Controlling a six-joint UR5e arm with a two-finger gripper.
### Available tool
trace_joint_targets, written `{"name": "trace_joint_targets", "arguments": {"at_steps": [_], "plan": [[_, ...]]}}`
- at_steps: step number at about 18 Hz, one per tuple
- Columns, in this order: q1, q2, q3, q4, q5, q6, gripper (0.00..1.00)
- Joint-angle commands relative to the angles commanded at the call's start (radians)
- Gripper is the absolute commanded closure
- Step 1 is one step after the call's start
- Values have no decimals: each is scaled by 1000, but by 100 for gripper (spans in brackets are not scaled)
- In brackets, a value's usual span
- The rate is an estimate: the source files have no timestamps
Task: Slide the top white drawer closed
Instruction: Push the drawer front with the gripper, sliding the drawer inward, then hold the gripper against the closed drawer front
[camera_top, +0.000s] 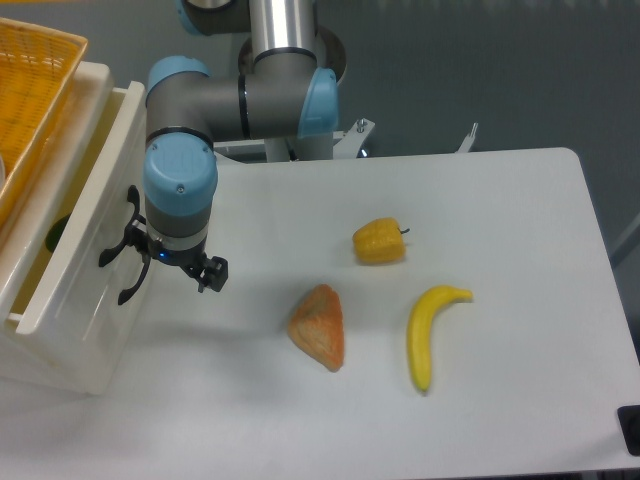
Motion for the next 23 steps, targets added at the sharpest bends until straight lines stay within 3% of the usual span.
{"name": "trace_joint_targets", "arguments": {"at_steps": [23], "plan": [[-34,6,0,2,2,-26,0]]}}
